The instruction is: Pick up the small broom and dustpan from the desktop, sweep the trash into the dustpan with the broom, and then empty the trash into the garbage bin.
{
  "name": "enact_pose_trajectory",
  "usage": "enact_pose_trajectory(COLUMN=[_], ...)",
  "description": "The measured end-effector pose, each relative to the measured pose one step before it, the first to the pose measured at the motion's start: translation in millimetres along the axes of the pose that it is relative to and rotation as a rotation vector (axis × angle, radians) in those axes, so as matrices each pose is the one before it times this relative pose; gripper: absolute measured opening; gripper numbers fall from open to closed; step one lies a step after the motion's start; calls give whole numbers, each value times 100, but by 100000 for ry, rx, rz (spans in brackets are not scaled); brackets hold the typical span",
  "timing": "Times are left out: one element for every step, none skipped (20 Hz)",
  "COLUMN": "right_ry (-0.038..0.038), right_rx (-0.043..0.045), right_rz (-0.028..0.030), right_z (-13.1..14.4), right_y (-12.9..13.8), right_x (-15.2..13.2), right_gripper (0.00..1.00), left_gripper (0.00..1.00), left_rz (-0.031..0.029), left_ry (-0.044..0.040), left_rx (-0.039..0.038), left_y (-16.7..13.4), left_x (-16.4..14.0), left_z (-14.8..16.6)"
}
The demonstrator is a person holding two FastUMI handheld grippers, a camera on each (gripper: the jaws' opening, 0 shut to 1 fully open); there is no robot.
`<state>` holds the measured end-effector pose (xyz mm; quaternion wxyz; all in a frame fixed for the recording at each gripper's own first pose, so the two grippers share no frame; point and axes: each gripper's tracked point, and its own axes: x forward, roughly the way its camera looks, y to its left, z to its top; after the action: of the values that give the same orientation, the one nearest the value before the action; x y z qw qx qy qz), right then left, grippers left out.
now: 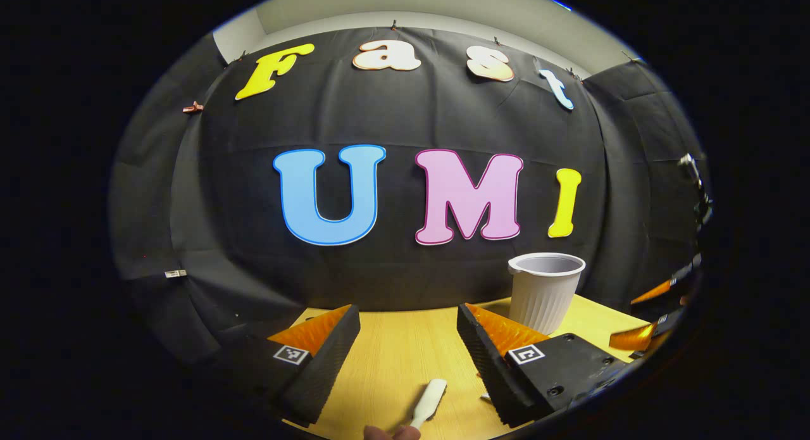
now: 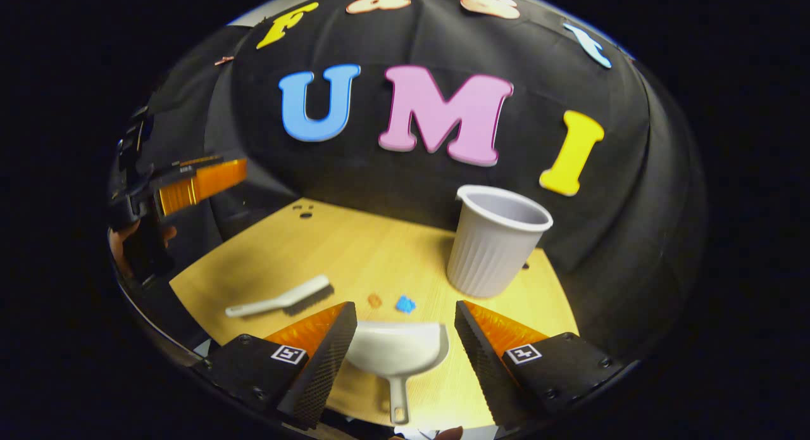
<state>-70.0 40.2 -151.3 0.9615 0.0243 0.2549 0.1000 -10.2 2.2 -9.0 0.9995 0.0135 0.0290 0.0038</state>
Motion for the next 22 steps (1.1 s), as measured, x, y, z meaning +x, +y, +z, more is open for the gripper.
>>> enact_pose_trajectory(right_ry=[4659, 4734, 4070, 4820, 4661, 4449, 4828, 3747, 3499, 2797, 2460, 4138, 2888, 2113, 1982, 1882, 1703, 944, 788, 904, 1357, -844], right_rx=[908, 456, 30, -458, -529, -81, 206, 689, 1101, 1366, 1122, 299, 6, 375, 238, 525, 1244, 818, 277, -181, -46, 1112], right_rz=[1256, 566, 114, -138, -116, -47, -128, -510, -153, 809, 871, 307, -302, -194, 186, 380, 634, 714, 397, 118, 707, 493], right_z=[-1432, -1813, -2006, -1721, -1714, -1574, -1797, -1186, -1062, -768, -761, -715, -434, -307, -77, -239, -42, 87, -1, 5, -84, 358], right_y=[104, 200, 90, -151, -362, -233, 63, -180, -58, 174, 80, -108, -37, -58, -50, 136, 88, 152, 52, 20, 111, 220], right_x=[435, 479, 693, 613, 521, 898, 807, 992, 1071, 1149, 951, 1464, 954, 868, 746, 425, 559, 352, 276, 340, 265, 211], right_gripper=[98, 97, 97, 97, 97, 97, 96, 96, 95, 95, 94, 94, 93, 93, 91, 91, 90, 88, 87, 83, 81, 80], left_gripper=[99, 99, 99, 99, 98, 98, 99, 99, 99, 99, 99, 99, 99, 99, 98, 99, 99, 99, 98, 99, 99, 99], left_rz=[391, 402, 258, 32, 346, 506, 672, 605, 712, 565, 559, 647, 591, 447, 522, 500, 935, 448, 583, 363, 525, 432], left_ry=[570, 476, 338, 688, 610, 538, 423, 449, 563, 452, 235, 27, 155, 208, 321, 368, 711, 540, 336, 421, 215, 348], left_rx=[870, 967, 356, -95, -267, -27, 395, 494, 309, 133, 255, 361, 325, -288, -259, -321, -39, -4, 89, 58, 62, 35], left_y=[135, 209, 102, -26, 55, 43, 111, 81, 91, 70, 94, 65, -112, -83, -19, -4, 82, 163, 76, 89, 84, -7], left_x=[-89, -50, -69, -21, -58, -27, -43, 9, -15, -71, -46, 23, -90, -230, -76, 47, -159, -288, -101, -125, -53, -94], left_z=[112, -118, 150, -130, -137, 35, -66, 33, 56, -41, -72, 118, -452, -167, 85, -19, -164, -380, -18, -209, 19, -158])
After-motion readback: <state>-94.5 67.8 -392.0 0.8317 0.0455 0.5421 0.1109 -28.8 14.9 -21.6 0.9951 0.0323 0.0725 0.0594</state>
